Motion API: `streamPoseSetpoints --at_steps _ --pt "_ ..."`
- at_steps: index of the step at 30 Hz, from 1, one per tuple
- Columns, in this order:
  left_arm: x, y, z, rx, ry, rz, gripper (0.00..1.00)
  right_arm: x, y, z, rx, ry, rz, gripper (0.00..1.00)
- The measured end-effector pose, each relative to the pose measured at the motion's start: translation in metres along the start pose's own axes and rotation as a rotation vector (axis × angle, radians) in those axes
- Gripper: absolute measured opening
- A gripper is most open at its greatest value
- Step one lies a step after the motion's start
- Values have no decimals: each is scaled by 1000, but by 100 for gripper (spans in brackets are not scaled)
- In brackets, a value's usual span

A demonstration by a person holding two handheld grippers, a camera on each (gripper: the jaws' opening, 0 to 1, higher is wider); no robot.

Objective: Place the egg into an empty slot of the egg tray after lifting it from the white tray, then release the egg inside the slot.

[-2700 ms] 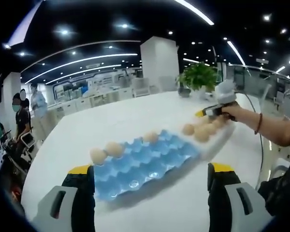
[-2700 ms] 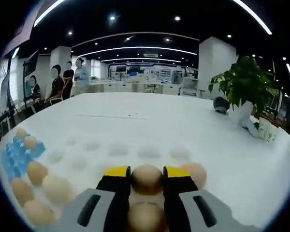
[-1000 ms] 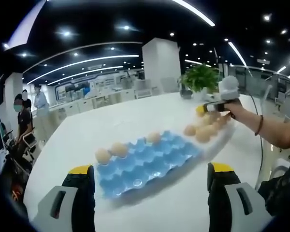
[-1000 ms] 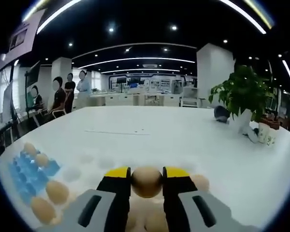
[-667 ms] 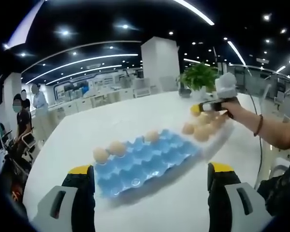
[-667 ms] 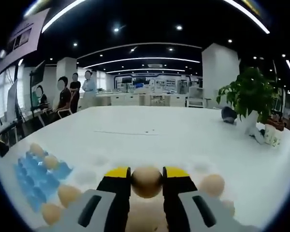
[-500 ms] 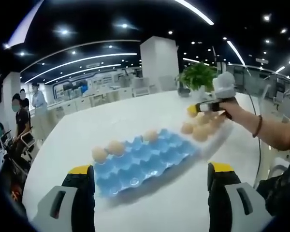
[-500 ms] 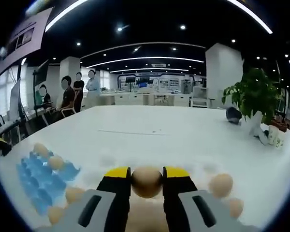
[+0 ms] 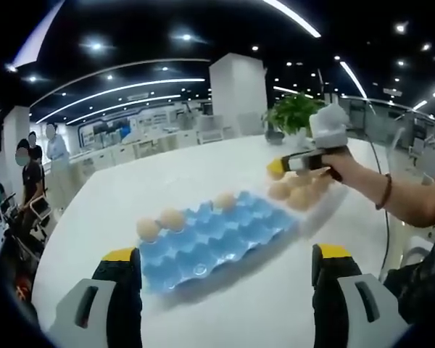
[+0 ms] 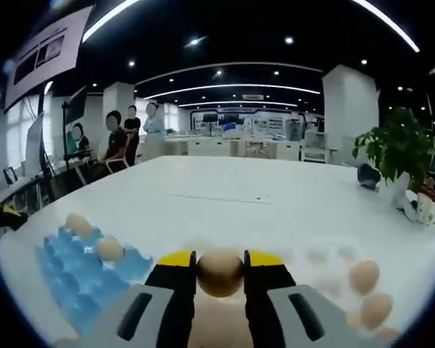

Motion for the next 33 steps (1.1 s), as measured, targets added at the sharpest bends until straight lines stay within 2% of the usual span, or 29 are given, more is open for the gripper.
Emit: streamPoseSetpoints --at_steps 13,33 --pt "1 1 2 -3 1 2 100 -16 -13 40 -91 35 -22 26" --pt "1 1 5 -10 -1 2 100 -32 -25 84 -193 65 -42 26"
Point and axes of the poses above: the point that each gripper's makers call its tool centre point, and the gripper's own axes: y roughly backward along the fingers, z roughly to its left, x roughly out of its underside, the point moved 10 cm from there along y, roughly backward along the fingers, and after that the axes turned 10 degrees about y, right-handed, at the moved point
